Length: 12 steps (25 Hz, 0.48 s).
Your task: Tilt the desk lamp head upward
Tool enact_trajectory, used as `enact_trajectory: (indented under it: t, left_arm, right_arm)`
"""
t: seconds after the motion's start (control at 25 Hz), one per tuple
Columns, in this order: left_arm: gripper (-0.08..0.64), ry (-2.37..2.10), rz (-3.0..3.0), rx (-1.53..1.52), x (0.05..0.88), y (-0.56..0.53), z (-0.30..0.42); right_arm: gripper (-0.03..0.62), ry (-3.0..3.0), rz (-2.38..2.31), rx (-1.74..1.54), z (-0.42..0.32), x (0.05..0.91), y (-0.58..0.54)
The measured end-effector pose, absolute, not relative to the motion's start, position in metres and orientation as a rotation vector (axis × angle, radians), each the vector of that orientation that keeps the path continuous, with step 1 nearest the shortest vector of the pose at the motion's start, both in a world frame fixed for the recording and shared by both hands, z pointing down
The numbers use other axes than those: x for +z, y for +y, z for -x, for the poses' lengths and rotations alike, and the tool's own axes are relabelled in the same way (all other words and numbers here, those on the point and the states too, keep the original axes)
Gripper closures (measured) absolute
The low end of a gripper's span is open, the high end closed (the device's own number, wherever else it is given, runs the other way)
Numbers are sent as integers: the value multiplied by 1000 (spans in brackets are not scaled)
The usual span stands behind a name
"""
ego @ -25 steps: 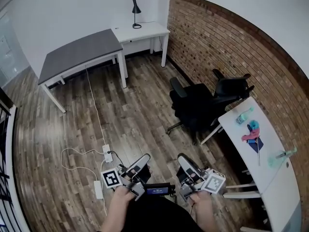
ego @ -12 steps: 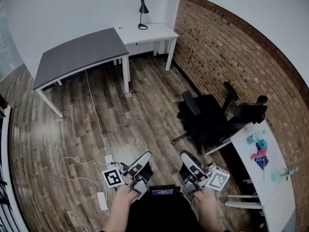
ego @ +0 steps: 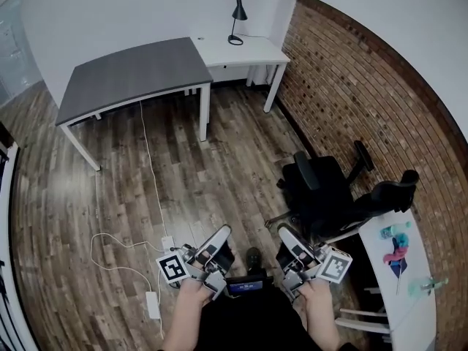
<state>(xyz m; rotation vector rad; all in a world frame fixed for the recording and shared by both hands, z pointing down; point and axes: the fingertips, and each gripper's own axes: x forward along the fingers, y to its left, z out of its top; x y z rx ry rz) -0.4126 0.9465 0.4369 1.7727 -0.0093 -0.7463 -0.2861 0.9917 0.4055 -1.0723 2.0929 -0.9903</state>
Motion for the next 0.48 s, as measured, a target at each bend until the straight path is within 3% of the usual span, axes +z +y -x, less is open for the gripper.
enact_trajectory:
  t: [0.48]
  left_arm:
    - [541,-166,-1811,-701,448,853,377]
  right_arm:
    - [517,2175,887,-1083,270,426,865]
